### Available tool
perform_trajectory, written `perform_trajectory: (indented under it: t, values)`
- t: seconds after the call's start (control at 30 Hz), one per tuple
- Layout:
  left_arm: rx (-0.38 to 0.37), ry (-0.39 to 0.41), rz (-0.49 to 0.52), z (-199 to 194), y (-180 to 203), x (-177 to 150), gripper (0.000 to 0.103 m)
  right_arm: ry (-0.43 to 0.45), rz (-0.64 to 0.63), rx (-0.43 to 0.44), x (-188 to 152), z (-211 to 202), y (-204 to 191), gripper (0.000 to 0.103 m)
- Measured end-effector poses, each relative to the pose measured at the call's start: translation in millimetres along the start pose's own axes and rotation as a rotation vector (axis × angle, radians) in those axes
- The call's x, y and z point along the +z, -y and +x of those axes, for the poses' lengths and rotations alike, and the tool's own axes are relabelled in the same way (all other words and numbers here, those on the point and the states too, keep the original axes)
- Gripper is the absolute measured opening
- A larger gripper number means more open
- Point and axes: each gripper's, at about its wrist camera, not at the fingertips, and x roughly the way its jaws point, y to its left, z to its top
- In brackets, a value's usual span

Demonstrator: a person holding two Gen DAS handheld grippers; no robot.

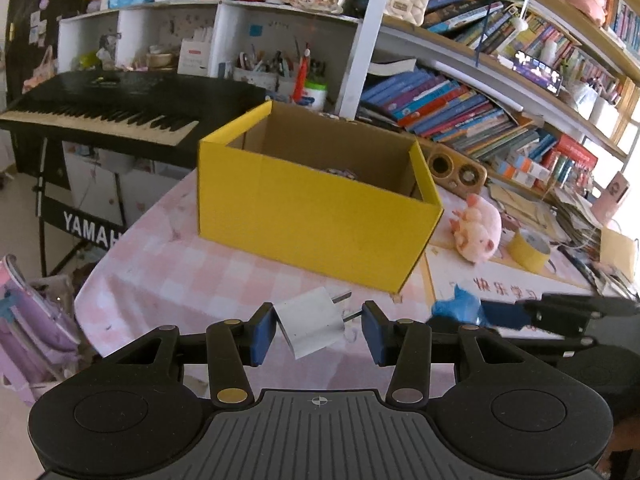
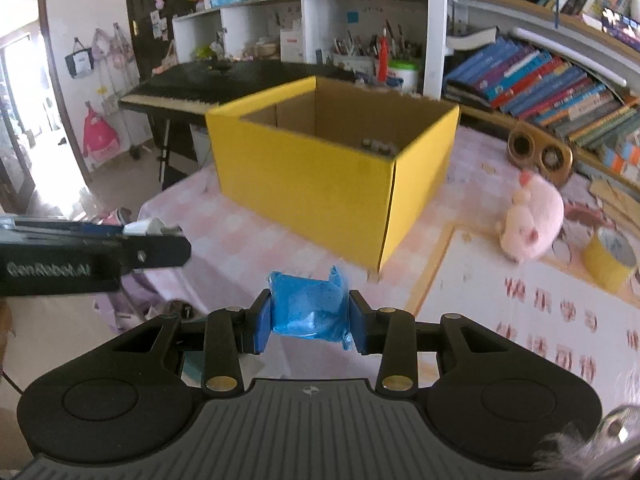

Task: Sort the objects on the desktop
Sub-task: 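Carry the charger cube with the left tool while the right carries the blue packet into the yellow box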

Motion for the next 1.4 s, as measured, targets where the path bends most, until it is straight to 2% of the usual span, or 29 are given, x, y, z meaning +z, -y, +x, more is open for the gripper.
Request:
perform_trajectory:
  t: [0.4,0.53,0.7,0.8,0.97,1.1,1.2,1.4]
  values:
    - [0.049,0.142,0.039,37.9,13.9,80.6,0.045,0.165,-0.031,0.028,81.4,23.3,42.6,0.036]
    - [0.063,0.151,0.048,55.1,16.3,98.6,0.045,0.193,-0.066,0.036,108.0,40.1,55.4,0.036]
    - [0.1,0.113,0.08,86.9,17.1,114.0,0.045,0.209,-0.107,0.029,134.0,71.9,65.9,0.036]
    - [0.128,0.083,0.125,108.6,18.6,119.5,0.045,0.18,-0.113,0.017,149.1,98.1,73.4,0.036]
    - [0.165,0.008,0.163,140.6,14.0,120.8,0.045,0.082,-0.224,0.017,162.7,141.1,75.0,0.036]
    - [0.182,-0.062,0.186,159.2,11.1,114.4,0.045,0.007,-0.336,0.02,159.8,169.1,69.9,0.036]
    - [0.197,-0.092,0.252,168.5,14.6,110.3,0.045,-0.056,-0.41,0.021,154.9,186.3,65.0,0.036]
    - [0.196,-0.135,0.306,179.9,16.6,106.2,0.045,-0.166,-0.566,-0.004,153.3,206.0,52.2,0.035]
